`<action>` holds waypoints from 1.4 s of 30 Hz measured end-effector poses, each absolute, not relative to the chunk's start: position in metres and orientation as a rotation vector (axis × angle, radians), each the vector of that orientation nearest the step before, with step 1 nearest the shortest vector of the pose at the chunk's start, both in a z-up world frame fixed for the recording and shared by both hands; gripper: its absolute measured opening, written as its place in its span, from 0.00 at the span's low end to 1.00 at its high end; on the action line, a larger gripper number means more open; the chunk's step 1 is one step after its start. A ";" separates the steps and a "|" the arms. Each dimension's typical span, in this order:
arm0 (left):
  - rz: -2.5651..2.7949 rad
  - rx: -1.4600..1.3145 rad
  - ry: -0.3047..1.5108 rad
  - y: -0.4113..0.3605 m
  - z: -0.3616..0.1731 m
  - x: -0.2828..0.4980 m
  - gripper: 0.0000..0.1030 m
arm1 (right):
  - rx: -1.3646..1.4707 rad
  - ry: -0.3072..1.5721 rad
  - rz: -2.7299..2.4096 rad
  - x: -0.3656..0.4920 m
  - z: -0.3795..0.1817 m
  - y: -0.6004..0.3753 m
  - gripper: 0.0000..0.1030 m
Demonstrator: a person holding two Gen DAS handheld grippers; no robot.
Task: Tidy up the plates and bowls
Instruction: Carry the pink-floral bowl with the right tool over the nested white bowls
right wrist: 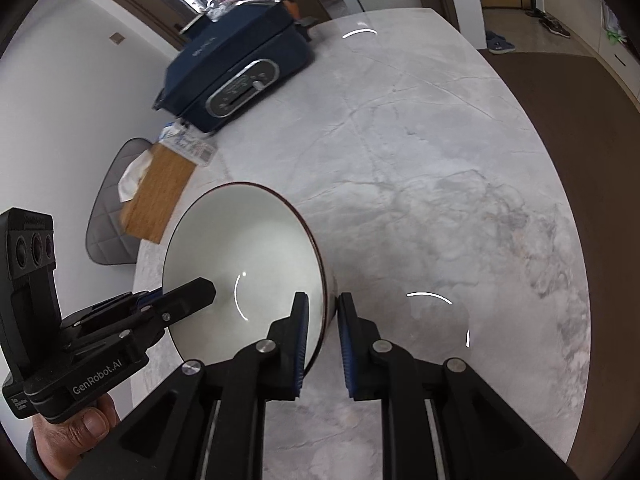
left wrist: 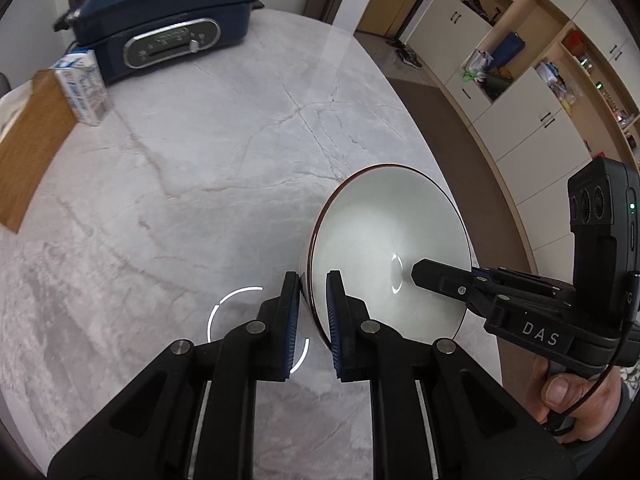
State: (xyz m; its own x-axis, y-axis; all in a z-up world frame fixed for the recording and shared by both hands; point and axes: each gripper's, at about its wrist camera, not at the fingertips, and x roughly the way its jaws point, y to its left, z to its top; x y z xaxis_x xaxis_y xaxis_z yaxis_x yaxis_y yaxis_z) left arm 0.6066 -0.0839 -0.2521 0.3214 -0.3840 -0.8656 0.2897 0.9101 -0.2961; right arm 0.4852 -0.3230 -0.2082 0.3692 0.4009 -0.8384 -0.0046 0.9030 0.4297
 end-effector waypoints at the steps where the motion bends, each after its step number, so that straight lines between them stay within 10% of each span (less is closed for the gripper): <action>1: -0.440 -0.099 1.154 -0.076 -0.247 0.599 0.12 | 0.382 1.169 0.278 0.479 -0.203 -0.316 0.17; 20: -0.263 -0.222 1.117 0.096 -0.206 0.411 0.11 | 0.261 1.221 0.488 0.368 -0.182 -0.174 0.18; 42: -0.178 -0.273 1.285 0.125 -0.301 0.360 0.11 | 0.104 1.331 0.471 0.320 -0.239 -0.122 0.19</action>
